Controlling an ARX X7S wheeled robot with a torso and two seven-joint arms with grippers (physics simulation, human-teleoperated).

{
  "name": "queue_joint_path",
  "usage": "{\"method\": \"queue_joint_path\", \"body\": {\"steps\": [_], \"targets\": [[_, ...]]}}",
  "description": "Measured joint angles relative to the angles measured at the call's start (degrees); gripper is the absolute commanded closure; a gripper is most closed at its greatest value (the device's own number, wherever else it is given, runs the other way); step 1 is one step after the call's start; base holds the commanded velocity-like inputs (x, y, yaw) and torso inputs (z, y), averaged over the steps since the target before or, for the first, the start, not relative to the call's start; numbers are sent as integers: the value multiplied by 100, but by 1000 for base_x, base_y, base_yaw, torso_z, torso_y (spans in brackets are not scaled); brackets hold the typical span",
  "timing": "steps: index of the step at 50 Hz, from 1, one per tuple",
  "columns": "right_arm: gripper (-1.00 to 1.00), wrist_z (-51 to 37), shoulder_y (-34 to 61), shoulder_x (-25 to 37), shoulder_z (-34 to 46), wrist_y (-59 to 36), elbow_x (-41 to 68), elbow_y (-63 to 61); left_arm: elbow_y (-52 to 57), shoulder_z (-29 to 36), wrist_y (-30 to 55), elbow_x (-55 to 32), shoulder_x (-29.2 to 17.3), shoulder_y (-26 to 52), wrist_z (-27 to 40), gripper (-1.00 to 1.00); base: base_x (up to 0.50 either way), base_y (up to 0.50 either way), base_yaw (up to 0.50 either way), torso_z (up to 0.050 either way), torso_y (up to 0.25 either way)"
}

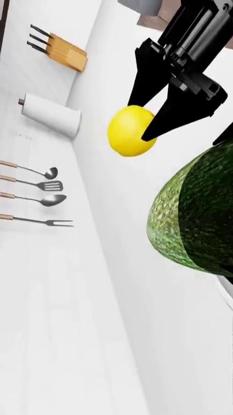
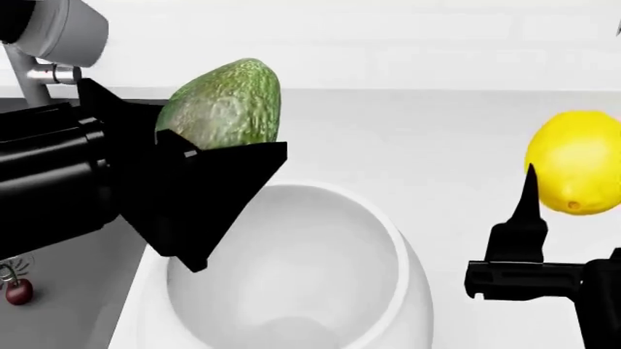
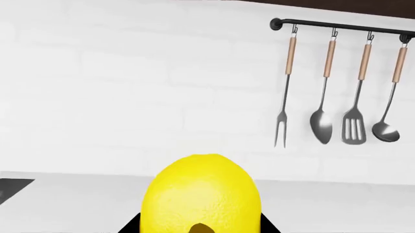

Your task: There is a mixed pile of frozen fruits and vegetables on the counter. Locate all the frozen vegetables and place the items in a bowl on the counter. Take all the frozen fruits and defrost them in a running sink.

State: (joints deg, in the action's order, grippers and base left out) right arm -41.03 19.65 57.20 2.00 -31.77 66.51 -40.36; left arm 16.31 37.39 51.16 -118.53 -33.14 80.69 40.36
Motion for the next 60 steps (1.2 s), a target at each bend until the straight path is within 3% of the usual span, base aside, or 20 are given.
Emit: {"method": "queue_joint_path", "body": {"steps": [27, 53, 54, 60], "targets": [[100, -5, -179, 102, -303, 111, 99, 65, -825, 569, 185, 773, 484, -146, -605, 100, 0, 0, 0, 1, 0], [100, 28, -414, 111, -415, 184, 58, 58, -952, 924, 258, 1148, 733, -288, -768, 100, 0, 0, 0, 0, 0], [100, 28, -422, 112, -419, 185, 56, 58, -948, 929, 262, 1150, 734, -286, -771, -100, 0, 0, 0, 0, 0], [100, 35, -459, 109, -418, 186, 41, 64, -937, 948, 259, 1115, 740, -246, -733, -100, 0, 0, 0, 0, 0]]}}
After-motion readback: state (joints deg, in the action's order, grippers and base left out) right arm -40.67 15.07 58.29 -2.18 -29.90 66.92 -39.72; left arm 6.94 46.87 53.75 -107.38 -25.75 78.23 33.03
